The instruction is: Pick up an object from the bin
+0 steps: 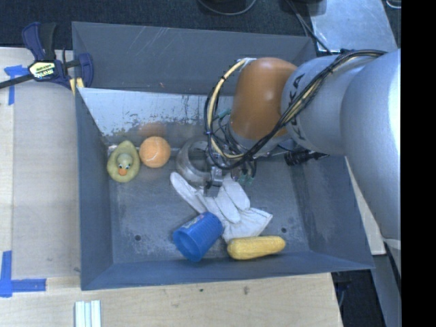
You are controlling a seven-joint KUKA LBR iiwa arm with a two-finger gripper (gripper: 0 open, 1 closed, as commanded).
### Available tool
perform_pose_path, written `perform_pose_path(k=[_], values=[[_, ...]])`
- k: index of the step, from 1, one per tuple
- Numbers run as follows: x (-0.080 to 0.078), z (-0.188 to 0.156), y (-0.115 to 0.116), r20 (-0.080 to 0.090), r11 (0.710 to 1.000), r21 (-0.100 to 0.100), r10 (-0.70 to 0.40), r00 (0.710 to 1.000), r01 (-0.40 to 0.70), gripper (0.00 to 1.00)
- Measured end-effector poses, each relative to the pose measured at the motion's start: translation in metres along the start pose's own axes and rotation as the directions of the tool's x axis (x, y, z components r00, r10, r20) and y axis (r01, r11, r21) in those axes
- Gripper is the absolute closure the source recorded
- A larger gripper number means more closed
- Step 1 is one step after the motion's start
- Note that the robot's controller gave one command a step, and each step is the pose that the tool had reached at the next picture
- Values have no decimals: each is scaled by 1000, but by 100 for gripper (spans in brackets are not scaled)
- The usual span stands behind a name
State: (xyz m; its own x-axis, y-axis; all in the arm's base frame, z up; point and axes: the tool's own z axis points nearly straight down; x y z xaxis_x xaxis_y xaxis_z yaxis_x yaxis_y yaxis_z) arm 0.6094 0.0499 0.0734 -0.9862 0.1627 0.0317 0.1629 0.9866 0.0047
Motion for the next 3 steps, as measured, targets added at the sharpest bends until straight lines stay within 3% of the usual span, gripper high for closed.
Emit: perform_pose_path(k=[2, 3], values=[[0, 0, 0, 0, 1000, 0, 0, 1000, 0, 100], [2, -37, -2, 0, 1000, 2, 3, 1000, -3, 100]])
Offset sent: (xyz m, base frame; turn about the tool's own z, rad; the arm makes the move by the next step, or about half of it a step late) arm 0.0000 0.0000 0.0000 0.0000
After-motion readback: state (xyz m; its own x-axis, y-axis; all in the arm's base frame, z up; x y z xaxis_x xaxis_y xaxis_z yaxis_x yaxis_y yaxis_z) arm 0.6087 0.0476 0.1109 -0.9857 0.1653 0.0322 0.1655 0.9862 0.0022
